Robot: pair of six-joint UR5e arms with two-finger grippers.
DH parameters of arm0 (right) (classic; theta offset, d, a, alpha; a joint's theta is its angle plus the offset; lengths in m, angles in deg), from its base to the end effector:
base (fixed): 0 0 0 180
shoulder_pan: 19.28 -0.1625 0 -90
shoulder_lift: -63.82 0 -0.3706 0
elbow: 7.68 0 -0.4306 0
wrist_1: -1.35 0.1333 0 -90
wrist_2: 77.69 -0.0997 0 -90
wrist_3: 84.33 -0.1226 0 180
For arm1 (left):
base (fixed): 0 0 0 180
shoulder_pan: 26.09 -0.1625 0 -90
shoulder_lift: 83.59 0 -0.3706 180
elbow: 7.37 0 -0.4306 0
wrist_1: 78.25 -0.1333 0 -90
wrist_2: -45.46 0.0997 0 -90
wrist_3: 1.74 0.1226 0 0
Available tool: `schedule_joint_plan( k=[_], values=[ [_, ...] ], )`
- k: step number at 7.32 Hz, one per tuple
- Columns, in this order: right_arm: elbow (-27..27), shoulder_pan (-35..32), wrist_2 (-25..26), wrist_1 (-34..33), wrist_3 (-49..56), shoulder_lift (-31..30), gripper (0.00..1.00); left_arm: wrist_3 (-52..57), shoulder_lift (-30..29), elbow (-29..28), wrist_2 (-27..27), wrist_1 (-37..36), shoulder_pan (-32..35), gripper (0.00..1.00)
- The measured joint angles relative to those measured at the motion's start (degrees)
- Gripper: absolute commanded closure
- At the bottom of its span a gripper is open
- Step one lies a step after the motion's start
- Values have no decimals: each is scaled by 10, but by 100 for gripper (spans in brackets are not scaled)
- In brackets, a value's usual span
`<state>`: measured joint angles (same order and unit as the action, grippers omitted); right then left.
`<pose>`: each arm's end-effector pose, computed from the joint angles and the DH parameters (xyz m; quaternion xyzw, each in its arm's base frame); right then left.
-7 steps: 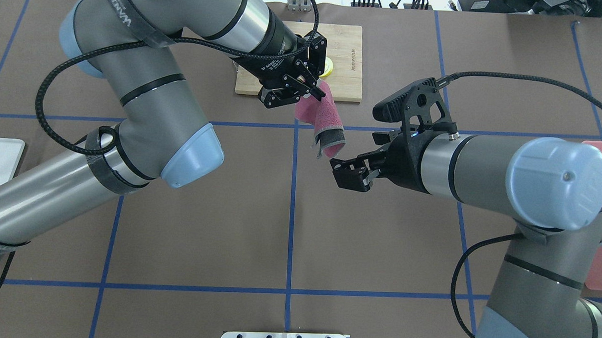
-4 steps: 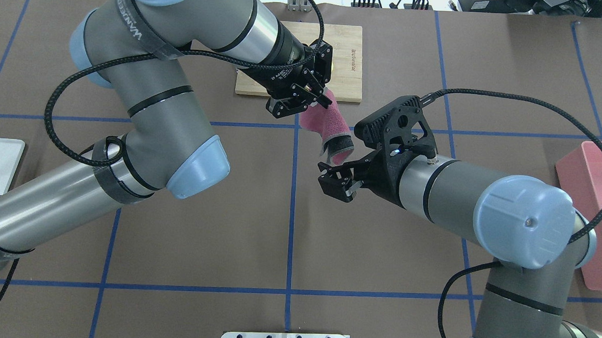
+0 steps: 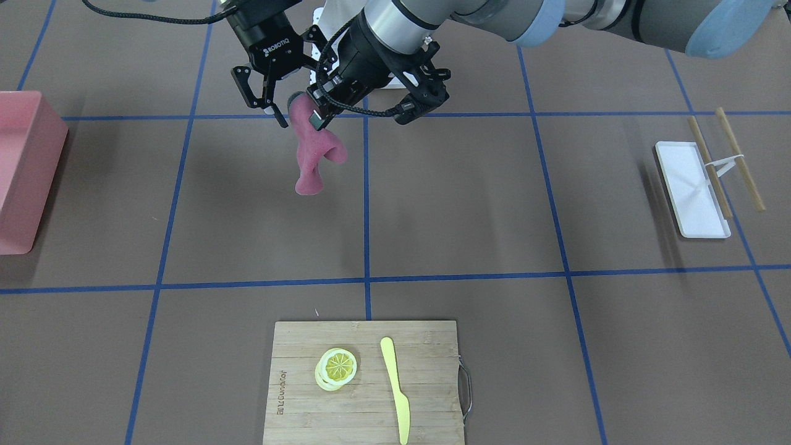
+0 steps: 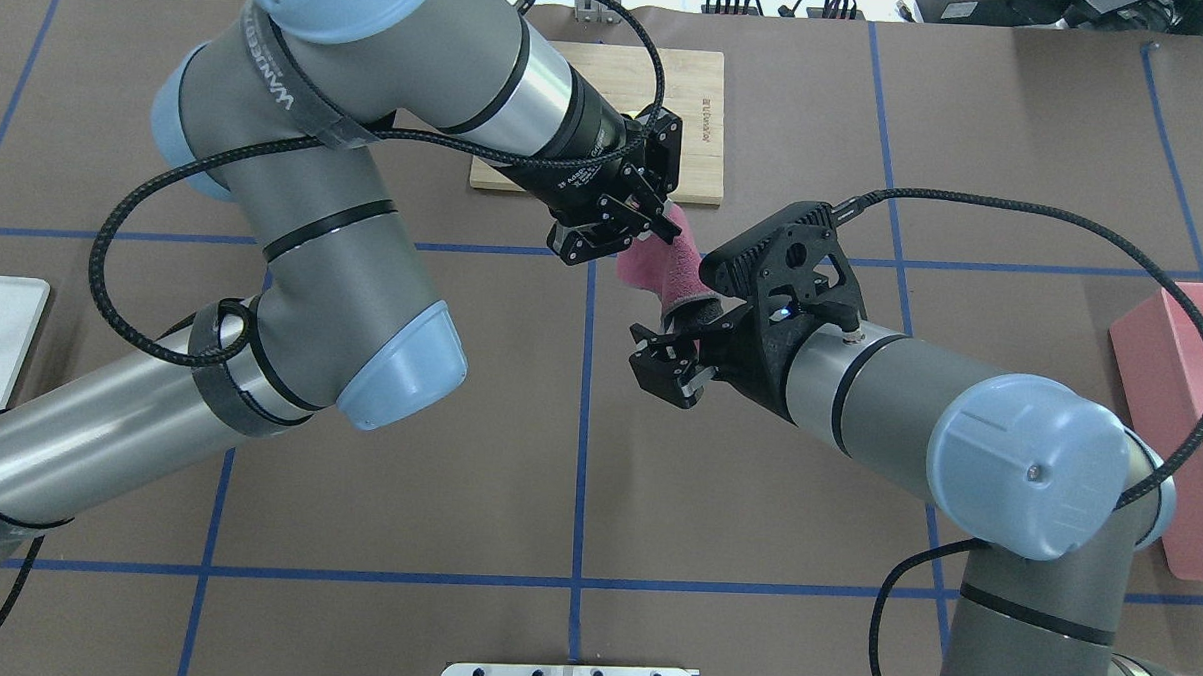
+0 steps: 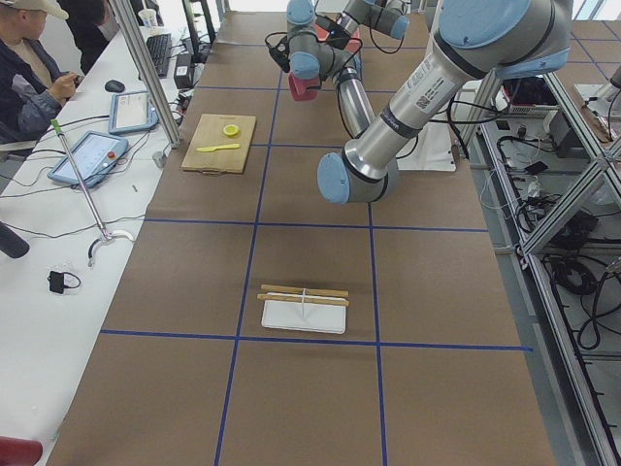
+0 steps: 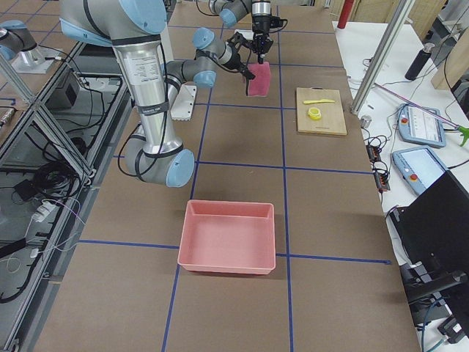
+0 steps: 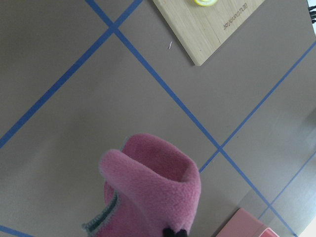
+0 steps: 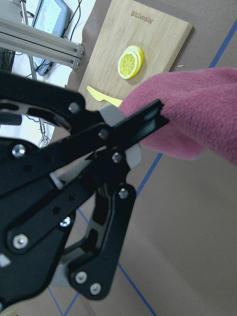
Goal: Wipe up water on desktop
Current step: 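Grasp the hanging pink cloth with the right gripper below the left gripper, then open the left gripper and withdraw it while the right gripper holds the cloth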
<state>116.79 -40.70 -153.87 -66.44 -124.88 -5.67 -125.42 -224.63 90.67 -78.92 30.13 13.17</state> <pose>-0.4202 -0.3395 0.0861 0.4357 -0.4501 -0.1151 0.7710 0.4471 -0.4482 -0.0492 -0.2012 0.6082 -0.2943 0.7092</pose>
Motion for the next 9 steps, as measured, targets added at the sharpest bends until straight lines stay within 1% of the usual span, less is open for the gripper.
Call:
schedule_joint_plan(
  k=[1, 2, 5, 6, 7, 8, 9],
  values=[
    [1, 3, 7, 1, -2, 0, 91, 0, 1, 4, 0, 0, -2, 100],
    [1, 7, 13, 2, -4, -1, 100, -1, 1, 8, 0, 0, -3, 100],
    [4, 22, 29, 3, -8, -2, 100, 3, 3, 14, -1, 1, -3, 100],
    [5, 23, 30, 3, -8, -2, 100, 6, 4, 16, -1, 1, -2, 39],
    [7, 23, 30, 4, -8, -2, 100, 8, 4, 20, -1, 1, 0, 13],
    [12, 23, 29, 4, -10, -4, 100, 10, 7, 25, -1, 1, 8, 3],
    [14, 26, 28, 2, -29, -7, 100, 15, 15, 27, -2, 3, 28, 2]
  ],
)
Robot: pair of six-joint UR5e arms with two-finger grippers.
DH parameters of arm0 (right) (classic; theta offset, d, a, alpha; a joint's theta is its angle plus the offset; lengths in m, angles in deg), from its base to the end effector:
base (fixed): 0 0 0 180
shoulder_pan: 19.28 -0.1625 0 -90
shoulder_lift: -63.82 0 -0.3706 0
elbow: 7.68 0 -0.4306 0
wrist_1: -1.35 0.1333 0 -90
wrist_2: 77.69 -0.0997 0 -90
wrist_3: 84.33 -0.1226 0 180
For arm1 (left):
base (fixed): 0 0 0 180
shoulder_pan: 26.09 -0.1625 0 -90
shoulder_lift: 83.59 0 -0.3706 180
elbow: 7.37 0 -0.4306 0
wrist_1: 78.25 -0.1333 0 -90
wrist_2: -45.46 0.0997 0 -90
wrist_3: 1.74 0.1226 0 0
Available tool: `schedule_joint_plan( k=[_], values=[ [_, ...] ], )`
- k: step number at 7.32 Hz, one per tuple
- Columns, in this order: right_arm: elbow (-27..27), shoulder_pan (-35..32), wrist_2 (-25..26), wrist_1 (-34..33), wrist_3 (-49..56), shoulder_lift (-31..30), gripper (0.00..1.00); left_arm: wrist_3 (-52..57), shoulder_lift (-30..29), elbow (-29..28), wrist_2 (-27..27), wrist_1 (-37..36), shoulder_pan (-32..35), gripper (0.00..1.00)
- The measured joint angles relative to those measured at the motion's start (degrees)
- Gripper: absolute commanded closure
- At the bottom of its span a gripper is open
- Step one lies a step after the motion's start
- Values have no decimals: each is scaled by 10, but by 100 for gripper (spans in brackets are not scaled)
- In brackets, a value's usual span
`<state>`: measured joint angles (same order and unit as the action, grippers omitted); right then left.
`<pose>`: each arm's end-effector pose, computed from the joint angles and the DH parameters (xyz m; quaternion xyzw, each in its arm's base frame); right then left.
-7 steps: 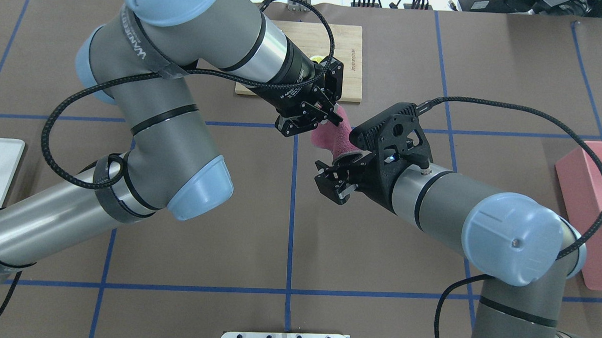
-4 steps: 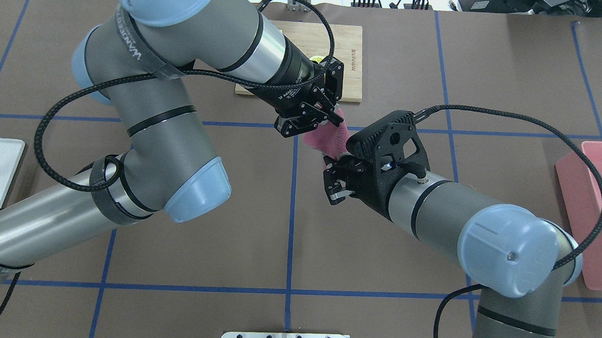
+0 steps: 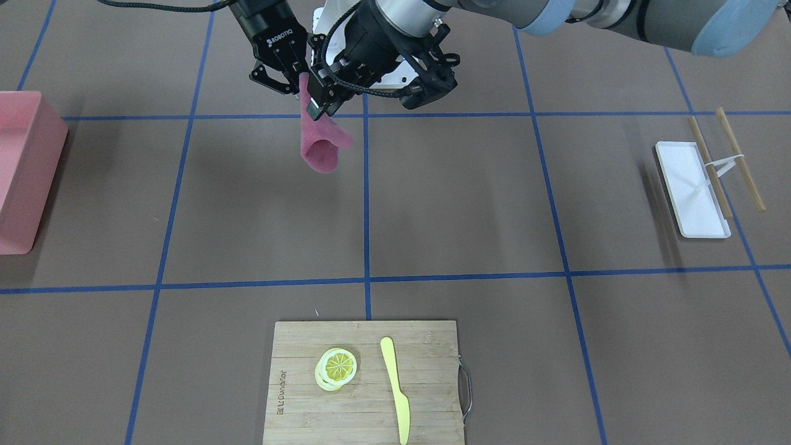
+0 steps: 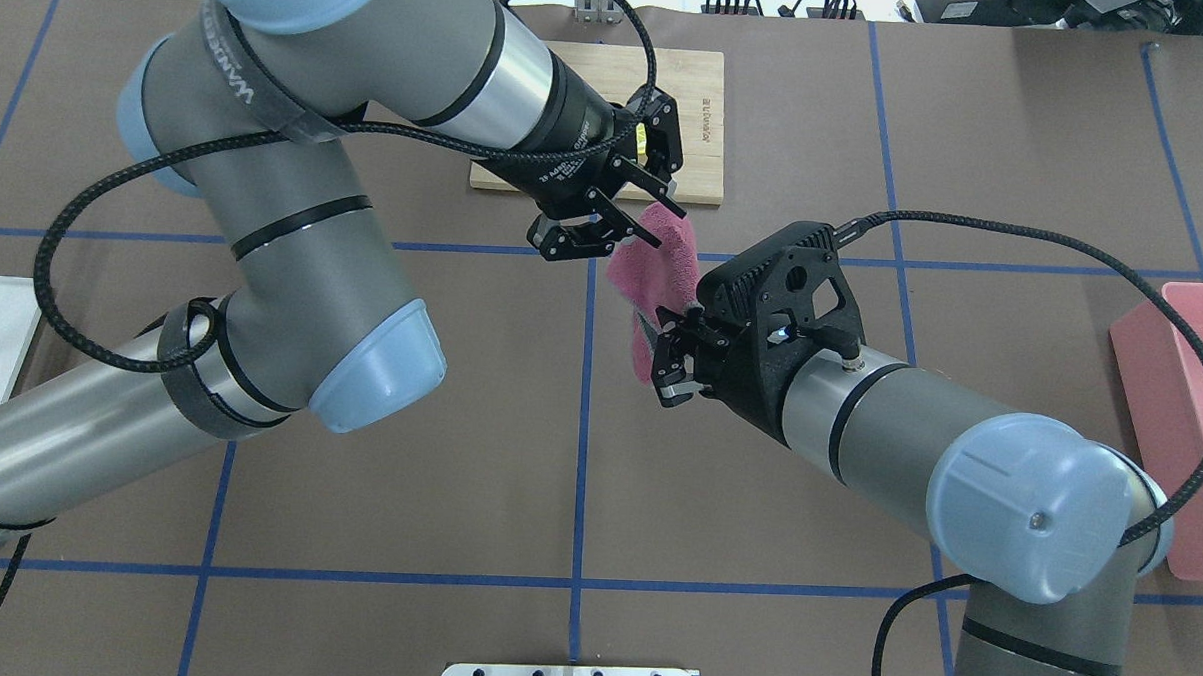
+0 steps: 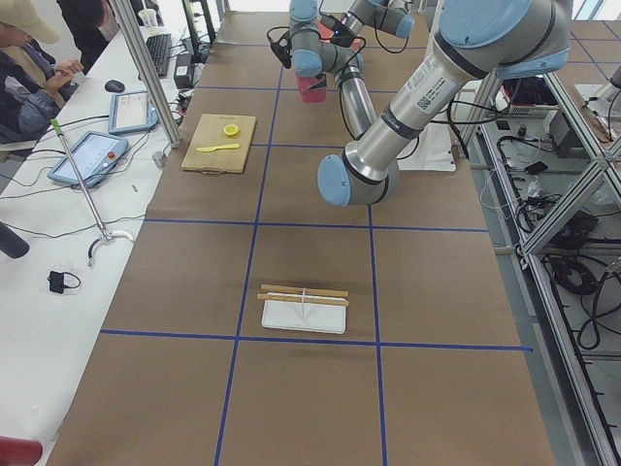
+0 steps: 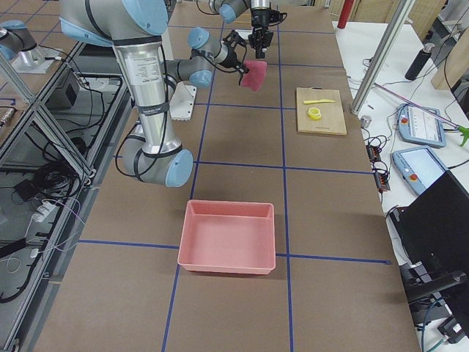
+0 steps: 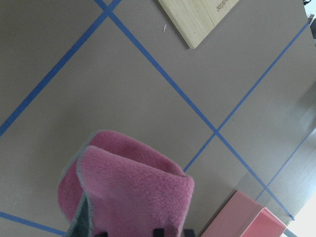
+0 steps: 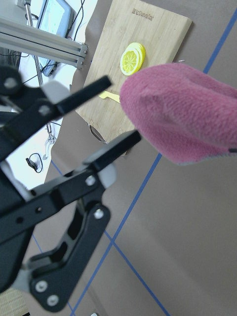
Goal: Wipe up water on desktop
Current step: 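Open the left gripper and withdraw it while the right gripper holds the cloth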
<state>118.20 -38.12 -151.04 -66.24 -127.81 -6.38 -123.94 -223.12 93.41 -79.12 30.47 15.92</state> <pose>-0.4224 -0.3221 0.0822 0.4312 -0.4639 -0.0953 0.7680 0.4130 -0.4578 -0.0497 -0.1765 0.6249 -0.2936 0.7015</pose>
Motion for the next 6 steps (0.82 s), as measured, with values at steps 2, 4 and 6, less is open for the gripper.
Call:
schedule_joint_plan(
  k=[2, 4, 6],
  values=[
    [-4, 25, -1, -42, -113, 1, 100, 15, 50, 26, -3, 5, 64, 2],
    [-13, 52, -18, -113, -213, 10, 100, 117, 113, 42, -15, 3, 129, 2],
    [-45, 51, -91, -129, -282, 16, 100, 313, 191, 44, -27, 1, 177, 2]
  ],
)
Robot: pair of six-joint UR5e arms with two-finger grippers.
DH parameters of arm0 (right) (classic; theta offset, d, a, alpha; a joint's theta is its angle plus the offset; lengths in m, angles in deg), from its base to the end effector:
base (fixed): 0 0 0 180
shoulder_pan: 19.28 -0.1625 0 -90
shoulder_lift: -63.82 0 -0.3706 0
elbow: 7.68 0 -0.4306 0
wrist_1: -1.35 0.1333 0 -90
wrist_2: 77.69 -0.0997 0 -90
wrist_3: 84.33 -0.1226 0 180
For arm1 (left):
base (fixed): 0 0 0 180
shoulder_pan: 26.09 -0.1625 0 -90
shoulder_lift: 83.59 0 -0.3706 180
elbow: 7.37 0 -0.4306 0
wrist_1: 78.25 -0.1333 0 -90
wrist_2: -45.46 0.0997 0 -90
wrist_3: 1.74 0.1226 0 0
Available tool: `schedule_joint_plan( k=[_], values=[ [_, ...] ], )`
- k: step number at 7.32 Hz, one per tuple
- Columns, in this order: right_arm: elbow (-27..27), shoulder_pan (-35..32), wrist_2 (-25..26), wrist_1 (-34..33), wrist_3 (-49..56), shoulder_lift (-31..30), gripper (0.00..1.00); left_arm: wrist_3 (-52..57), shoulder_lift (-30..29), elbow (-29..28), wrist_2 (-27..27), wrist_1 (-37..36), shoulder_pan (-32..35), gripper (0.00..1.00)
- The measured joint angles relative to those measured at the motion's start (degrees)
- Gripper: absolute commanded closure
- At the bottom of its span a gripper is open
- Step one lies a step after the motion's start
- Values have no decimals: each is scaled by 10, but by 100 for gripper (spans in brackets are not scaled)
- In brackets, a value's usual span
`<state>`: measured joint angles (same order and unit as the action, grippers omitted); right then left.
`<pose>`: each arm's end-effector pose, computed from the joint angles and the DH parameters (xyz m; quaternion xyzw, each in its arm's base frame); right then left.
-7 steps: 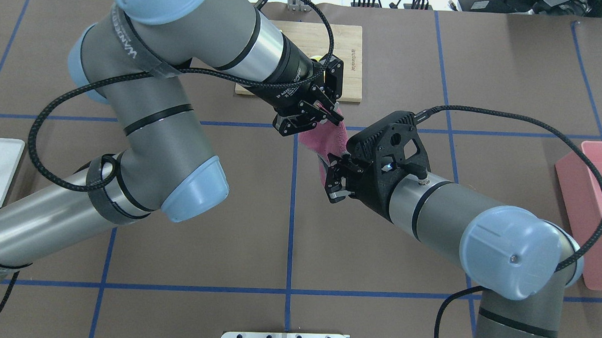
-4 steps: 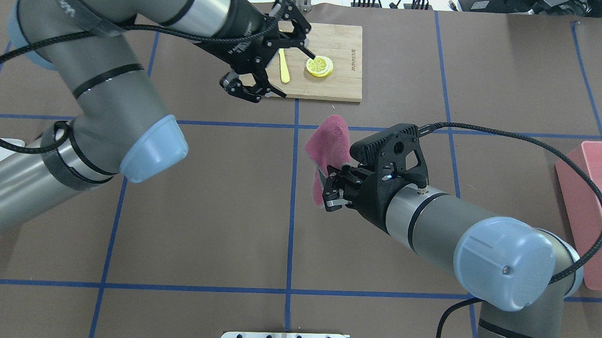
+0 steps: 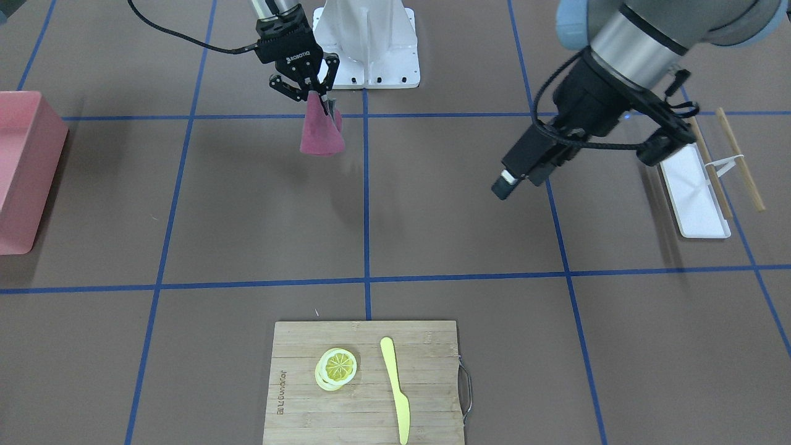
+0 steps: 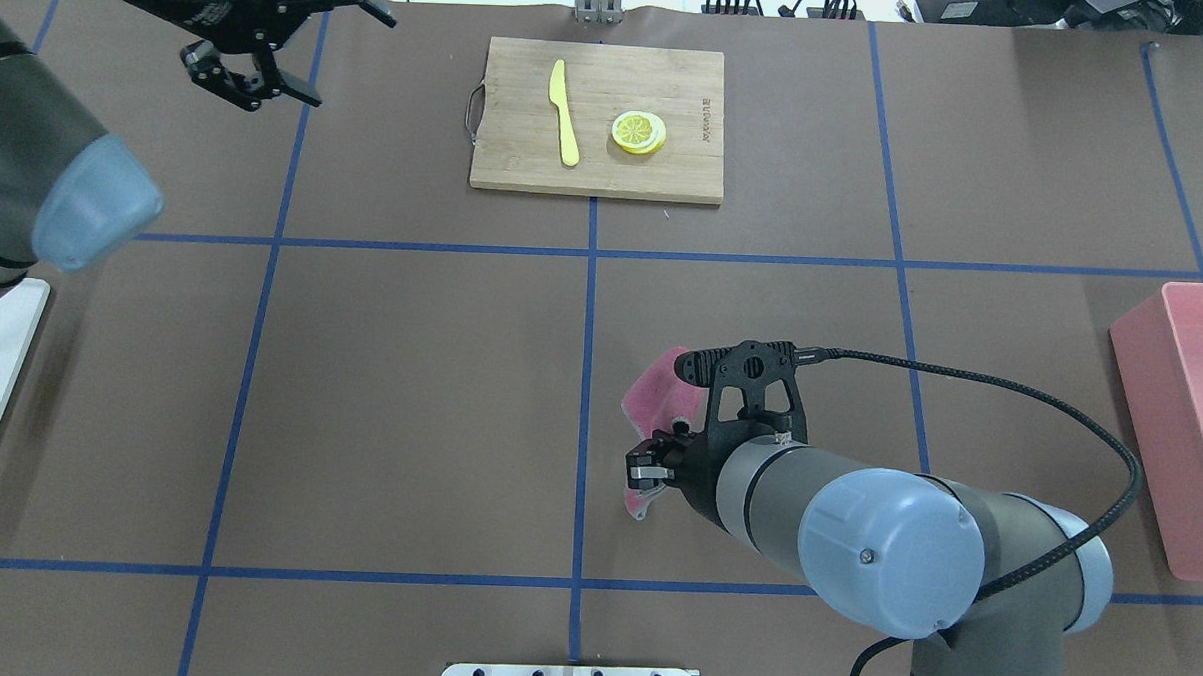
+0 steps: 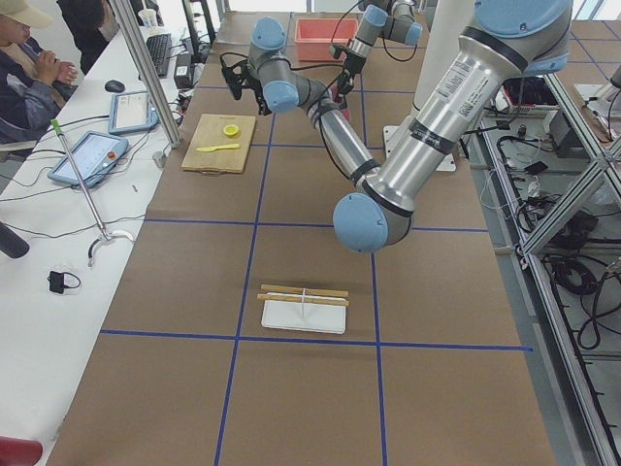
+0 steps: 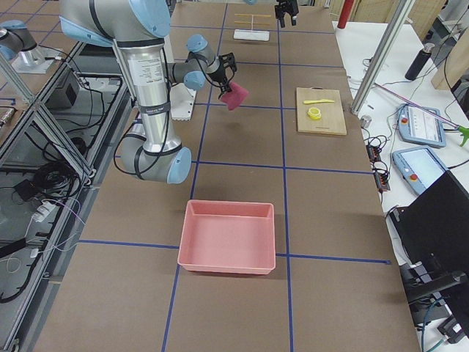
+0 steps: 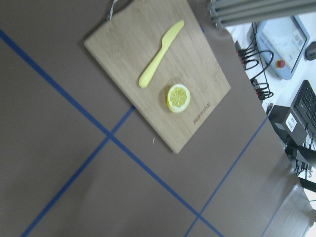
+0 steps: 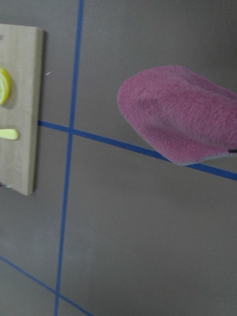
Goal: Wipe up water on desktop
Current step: 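Open the left gripper and withdraw it while the right gripper holds the cloth, then carry the pink cloth with the right gripper to the pink bin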
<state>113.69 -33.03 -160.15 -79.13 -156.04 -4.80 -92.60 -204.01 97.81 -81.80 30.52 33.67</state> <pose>-0.4985 -0.2758 0.1331 0.1965 -0.4804 0.0001 0.8548 0.2612 -0.5654 0.1267 0.0127 0.5725 -0.2578 0.7782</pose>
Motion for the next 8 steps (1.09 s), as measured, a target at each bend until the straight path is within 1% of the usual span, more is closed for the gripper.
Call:
schedule_joint_plan(
  k=[1, 2, 4, 5, 6, 8],
  values=[
    [-21, -10, -49, -3, -16, 1, 100, 92, 45, 4, -2, 0, 23, 2],
    [-46, -29, -110, -4, -28, 1, 100, 164, 86, 11, -5, 0, 46, 2],
    [-81, -91, -239, -5, -13, -13, 100, 280, 142, 18, -36, -1, 95, 2],
    [-90, -137, -302, -5, 29, -39, 100, 323, 157, 16, -46, -2, 113, 2],
    [-91, -181, -347, -3, 88, -79, 100, 357, 171, 12, -51, -4, 129, 2],
    [-83, -258, -398, -2, 208, -165, 100, 433, 200, 0, -52, -6, 161, 2]
  ],
)
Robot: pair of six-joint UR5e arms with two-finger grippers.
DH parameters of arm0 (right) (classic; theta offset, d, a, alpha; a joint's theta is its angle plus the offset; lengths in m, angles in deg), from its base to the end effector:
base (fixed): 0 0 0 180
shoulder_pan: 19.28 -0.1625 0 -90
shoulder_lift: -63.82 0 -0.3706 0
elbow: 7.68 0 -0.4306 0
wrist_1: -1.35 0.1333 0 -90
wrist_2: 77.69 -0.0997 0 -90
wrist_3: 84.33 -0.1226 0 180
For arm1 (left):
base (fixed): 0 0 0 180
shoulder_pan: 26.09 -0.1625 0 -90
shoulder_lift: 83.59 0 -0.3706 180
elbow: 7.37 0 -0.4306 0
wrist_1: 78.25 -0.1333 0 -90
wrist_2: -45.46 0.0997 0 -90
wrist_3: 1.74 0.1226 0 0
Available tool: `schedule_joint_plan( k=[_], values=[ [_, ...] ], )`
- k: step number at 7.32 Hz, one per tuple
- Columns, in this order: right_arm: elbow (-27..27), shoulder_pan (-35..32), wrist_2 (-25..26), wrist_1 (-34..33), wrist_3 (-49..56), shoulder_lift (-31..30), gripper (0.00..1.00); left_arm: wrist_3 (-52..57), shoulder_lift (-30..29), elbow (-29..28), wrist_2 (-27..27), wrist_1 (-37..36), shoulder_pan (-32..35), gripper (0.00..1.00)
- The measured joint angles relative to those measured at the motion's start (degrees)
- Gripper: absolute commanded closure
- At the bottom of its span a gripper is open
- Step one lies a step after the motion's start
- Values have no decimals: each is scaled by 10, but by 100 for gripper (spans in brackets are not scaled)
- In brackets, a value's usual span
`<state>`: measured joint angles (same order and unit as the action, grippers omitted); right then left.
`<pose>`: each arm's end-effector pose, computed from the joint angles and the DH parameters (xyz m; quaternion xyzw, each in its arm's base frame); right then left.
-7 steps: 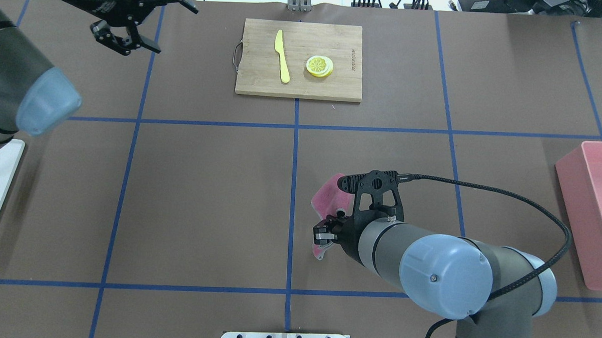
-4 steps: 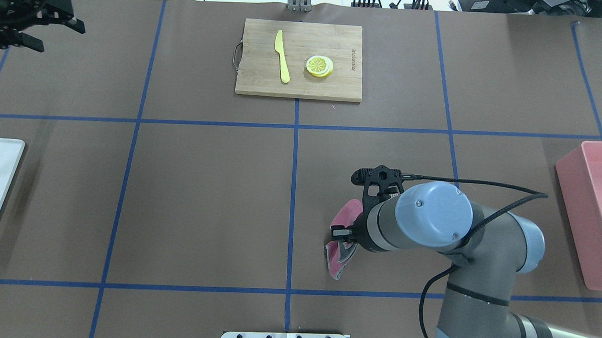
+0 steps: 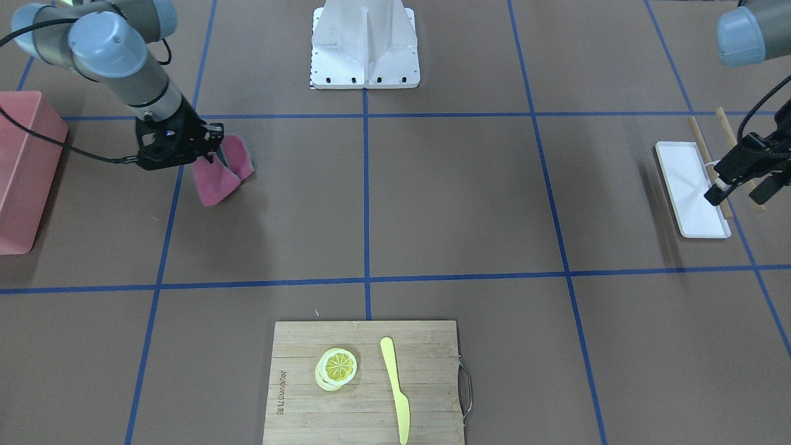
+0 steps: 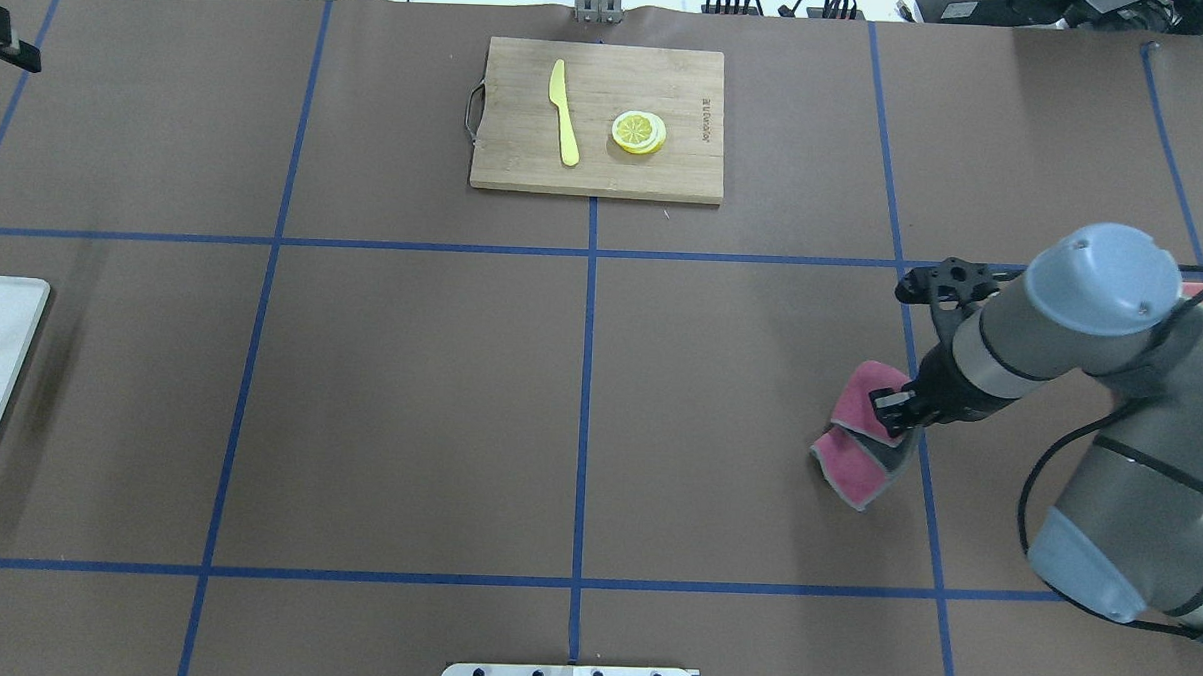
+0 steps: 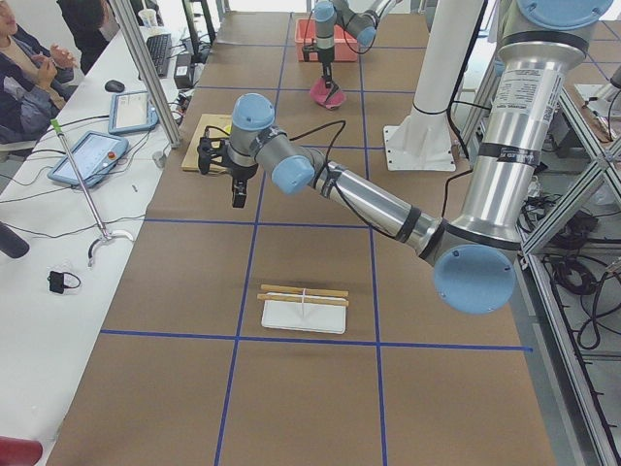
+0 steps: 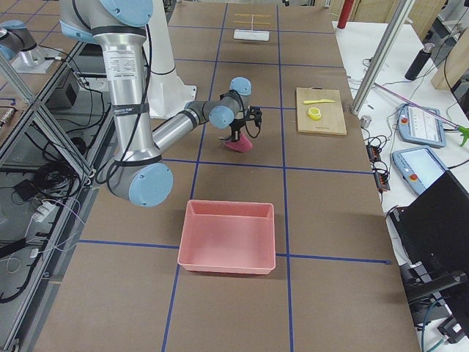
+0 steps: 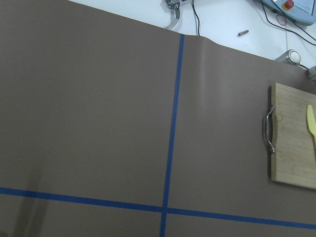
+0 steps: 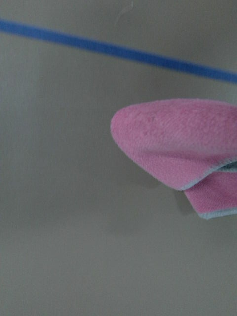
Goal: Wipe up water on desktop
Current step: 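Carry the pink cloth with the right gripper to the pink bin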
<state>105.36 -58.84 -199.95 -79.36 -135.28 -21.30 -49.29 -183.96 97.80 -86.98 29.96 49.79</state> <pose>-0.3840 -0.4052 0.3524 -0.0096 -0.4039 -0.0846 0.9108 0.0948 -0.5843 0.3378 0.1261 0.4664 -0.1196 0.8673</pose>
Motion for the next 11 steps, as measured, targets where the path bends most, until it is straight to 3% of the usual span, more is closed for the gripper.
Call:
schedule_joint_plan(
  k=[1, 3, 4, 6, 7, 9, 11],
  values=[
    [4, -24, -15, 0, 40, -29, 100, 44, 9, -15, 0, 0, 14, 2],
    [0, -6, -19, -6, 21, -3, 100, 84, 16, -29, 0, 0, 33, 2],
    [-8, 28, -9, -18, -38, 46, 100, 91, 19, -31, 0, 0, 42, 2],
    [-75, 94, 38, -44, -154, 187, 100, 125, 37, -32, -1, 0, 55, 2],
    [-104, 112, 54, -47, -187, 228, 100, 168, 53, -37, -1, 0, 62, 2],
    [-108, 100, 58, -47, -180, 222, 100, 251, 99, -48, -5, -9, 74, 2],
    [-61, 43, 31, -47, -80, 136, 100, 280, 128, -59, -13, -60, 76, 2]
  ],
)
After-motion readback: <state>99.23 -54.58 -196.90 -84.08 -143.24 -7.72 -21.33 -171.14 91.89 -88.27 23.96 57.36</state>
